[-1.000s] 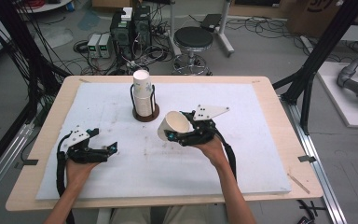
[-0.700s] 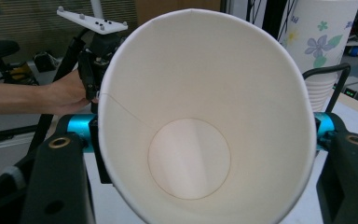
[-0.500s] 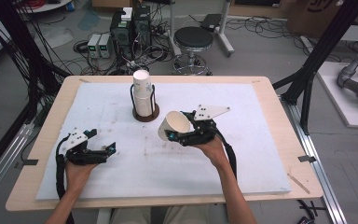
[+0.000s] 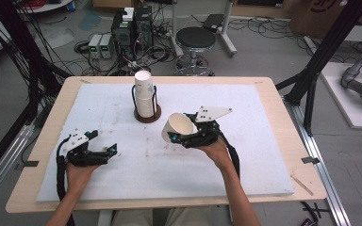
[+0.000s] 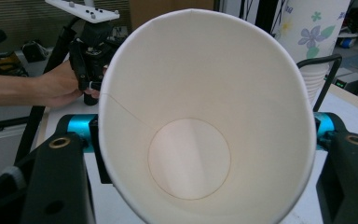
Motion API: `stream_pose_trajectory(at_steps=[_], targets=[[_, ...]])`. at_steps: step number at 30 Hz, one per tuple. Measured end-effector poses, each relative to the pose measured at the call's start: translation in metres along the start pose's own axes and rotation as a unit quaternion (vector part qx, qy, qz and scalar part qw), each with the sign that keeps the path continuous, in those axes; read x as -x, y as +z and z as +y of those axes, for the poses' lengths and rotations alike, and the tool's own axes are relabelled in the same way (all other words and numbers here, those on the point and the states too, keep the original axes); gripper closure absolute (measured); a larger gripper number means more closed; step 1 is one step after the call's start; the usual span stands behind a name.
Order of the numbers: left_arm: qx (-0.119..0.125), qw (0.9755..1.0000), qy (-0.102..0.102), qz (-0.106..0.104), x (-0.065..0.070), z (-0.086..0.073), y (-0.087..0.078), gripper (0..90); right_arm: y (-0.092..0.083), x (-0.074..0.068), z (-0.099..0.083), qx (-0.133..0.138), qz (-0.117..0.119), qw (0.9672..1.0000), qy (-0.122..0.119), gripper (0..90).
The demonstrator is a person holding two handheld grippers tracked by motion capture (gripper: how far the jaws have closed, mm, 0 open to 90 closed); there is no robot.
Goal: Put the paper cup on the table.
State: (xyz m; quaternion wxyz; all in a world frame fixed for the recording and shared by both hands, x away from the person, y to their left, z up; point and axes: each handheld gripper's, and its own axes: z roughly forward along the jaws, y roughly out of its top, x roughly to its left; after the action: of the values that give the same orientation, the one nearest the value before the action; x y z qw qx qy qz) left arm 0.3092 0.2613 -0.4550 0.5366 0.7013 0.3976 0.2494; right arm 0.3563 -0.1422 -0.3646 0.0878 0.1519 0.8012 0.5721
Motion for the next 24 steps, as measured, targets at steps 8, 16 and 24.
stream_pose_trajectory(at_steps=[8,16,24], targets=[[-0.001,1.0000,0.002,0.005,0.001,0.000,0.000,1.8,0.001,0.001,0.000,-0.005,-0.004,1.0000,-0.002,32.1],[0.000,1.0000,0.002,0.005,0.001,0.000,0.000,1.8,0.004,0.001,-0.001,-0.025,-0.015,0.9996,-0.007,32.0],[-0.001,1.0000,0.001,0.006,0.001,0.000,0.000,1.8,0.011,0.001,-0.001,-0.056,-0.029,0.9979,-0.018,32.3]])
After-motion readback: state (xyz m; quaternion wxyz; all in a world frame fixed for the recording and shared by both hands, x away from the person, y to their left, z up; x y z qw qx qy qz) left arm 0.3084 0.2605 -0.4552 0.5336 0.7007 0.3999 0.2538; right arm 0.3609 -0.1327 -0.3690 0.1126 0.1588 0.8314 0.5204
